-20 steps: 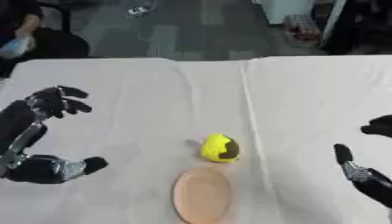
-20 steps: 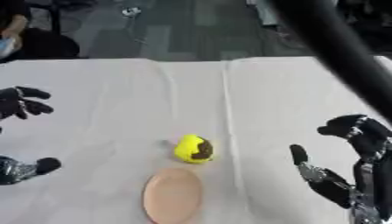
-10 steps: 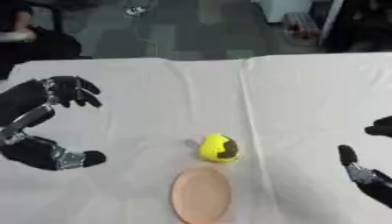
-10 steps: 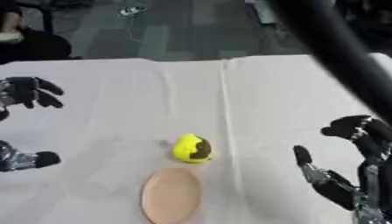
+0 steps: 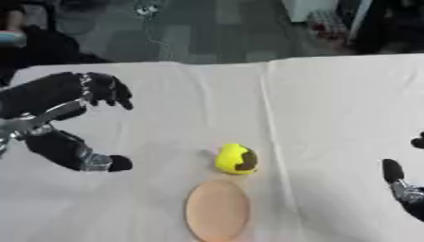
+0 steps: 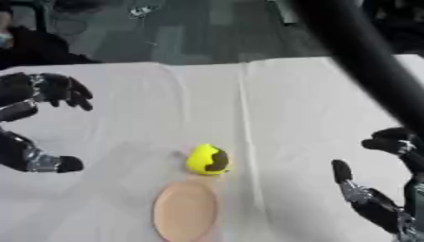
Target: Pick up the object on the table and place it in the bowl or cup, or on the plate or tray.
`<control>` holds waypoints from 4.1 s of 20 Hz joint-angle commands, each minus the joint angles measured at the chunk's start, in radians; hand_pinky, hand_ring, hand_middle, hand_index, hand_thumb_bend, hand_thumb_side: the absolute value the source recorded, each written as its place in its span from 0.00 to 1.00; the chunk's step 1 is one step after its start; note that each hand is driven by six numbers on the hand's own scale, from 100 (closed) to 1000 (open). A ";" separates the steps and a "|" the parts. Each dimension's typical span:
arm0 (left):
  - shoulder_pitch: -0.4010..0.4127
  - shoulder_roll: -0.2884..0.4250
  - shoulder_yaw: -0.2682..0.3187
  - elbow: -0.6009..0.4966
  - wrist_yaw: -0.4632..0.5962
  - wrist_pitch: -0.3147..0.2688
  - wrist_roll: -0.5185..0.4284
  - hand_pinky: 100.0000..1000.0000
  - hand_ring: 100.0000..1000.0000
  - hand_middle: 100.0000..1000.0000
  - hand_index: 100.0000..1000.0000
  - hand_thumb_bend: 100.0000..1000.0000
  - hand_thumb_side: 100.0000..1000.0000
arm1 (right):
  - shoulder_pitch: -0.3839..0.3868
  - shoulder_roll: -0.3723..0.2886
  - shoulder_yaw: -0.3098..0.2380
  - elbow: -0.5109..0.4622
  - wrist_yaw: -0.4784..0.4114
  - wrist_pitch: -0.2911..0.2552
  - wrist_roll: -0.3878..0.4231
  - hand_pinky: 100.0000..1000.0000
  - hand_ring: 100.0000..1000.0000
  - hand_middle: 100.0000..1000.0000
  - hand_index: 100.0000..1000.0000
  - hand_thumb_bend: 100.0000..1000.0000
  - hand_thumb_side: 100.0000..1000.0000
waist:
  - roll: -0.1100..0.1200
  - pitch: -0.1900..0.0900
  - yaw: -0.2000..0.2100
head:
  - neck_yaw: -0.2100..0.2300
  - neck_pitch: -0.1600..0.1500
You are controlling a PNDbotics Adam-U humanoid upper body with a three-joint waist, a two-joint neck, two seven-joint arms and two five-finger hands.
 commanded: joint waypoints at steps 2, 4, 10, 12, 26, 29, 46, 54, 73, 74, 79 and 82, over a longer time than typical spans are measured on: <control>-0.044 0.052 -0.007 -0.013 0.017 0.012 -0.073 0.51 0.66 0.73 0.74 0.57 0.78 | -0.018 -0.032 0.000 -0.014 -0.036 -0.301 -0.299 0.38 0.44 0.46 0.53 0.39 0.48 | 0.005 -0.002 -0.014 | 0.039 -0.001; -0.059 0.057 -0.014 -0.013 0.018 0.018 -0.110 0.52 0.67 0.72 0.74 0.57 0.77 | -0.025 -0.043 -0.001 -0.014 -0.057 -0.301 -0.299 0.38 0.43 0.46 0.53 0.40 0.49 | 0.009 -0.001 -0.027 | 0.055 -0.001; -0.091 0.054 -0.010 -0.013 -0.019 0.038 -0.158 0.53 0.68 0.72 0.73 0.57 0.75 | -0.049 -0.074 -0.016 -0.014 -0.126 -0.301 -0.299 0.38 0.43 0.46 0.54 0.40 0.51 | 0.016 0.004 -0.059 | 0.093 -0.001; -0.097 0.053 -0.007 -0.013 -0.034 0.049 -0.165 0.53 0.69 0.72 0.73 0.57 0.75 | -0.059 -0.084 -0.021 -0.014 -0.149 -0.301 -0.299 0.38 0.43 0.47 0.54 0.40 0.51 | 0.019 0.008 -0.071 | 0.109 -0.001; -0.101 0.052 -0.016 -0.013 -0.099 0.071 -0.217 0.54 0.71 0.72 0.73 0.57 0.74 | -0.139 -0.159 -0.054 -0.014 -0.335 -0.301 -0.299 0.38 0.43 0.47 0.56 0.40 0.55 | 0.034 0.032 -0.156 | 0.239 -0.001; -0.111 0.044 -0.026 -0.013 -0.104 0.064 -0.226 0.54 0.71 0.72 0.73 0.57 0.74 | -0.154 -0.174 -0.058 -0.014 -0.369 -0.301 -0.299 0.38 0.43 0.48 0.56 0.42 0.56 | 0.038 0.035 -0.170 | 0.254 -0.001; -0.146 -0.006 -0.059 -0.013 -0.101 0.051 -0.228 0.54 0.70 0.72 0.73 0.58 0.74 | -0.231 -0.230 -0.081 -0.014 -0.510 -0.301 -0.299 0.39 0.43 0.48 0.58 0.45 0.58 | 0.065 0.063 -0.227 | 0.300 -0.001; -0.155 -0.026 -0.072 -0.013 -0.102 0.051 -0.230 0.53 0.69 0.72 0.73 0.59 0.73 | -0.266 -0.246 -0.085 -0.014 -0.554 -0.301 -0.299 0.39 0.43 0.48 0.58 0.46 0.59 | 0.078 0.079 -0.252 | 0.314 -0.001; -0.205 -0.130 -0.137 -0.004 -0.189 0.050 -0.298 0.55 0.72 0.72 0.73 0.59 0.70 | -0.296 -0.269 -0.095 -0.014 -0.622 -0.301 -0.299 0.39 0.43 0.48 0.59 0.49 0.60 | 0.092 0.085 -0.280 | 0.353 -0.001; -0.208 -0.138 -0.141 0.003 -0.210 0.042 -0.301 0.55 0.72 0.72 0.73 0.58 0.70 | -0.297 -0.270 -0.095 -0.014 -0.623 -0.301 -0.299 0.39 0.43 0.48 0.59 0.49 0.60 | 0.092 0.084 -0.281 | 0.355 -0.001; -0.225 -0.182 -0.140 0.052 -0.342 0.004 -0.305 0.57 0.74 0.72 0.73 0.57 0.73 | -0.300 -0.267 -0.094 -0.014 -0.629 -0.301 -0.299 0.39 0.43 0.49 0.59 0.49 0.60 | 0.089 0.087 -0.283 | 0.357 -0.005; -0.231 -0.204 -0.141 0.095 -0.384 -0.007 -0.289 0.57 0.74 0.72 0.73 0.56 0.73 | -0.302 -0.264 -0.092 -0.014 -0.631 -0.301 -0.299 0.39 0.43 0.49 0.59 0.49 0.60 | 0.087 0.089 -0.283 | 0.365 -0.008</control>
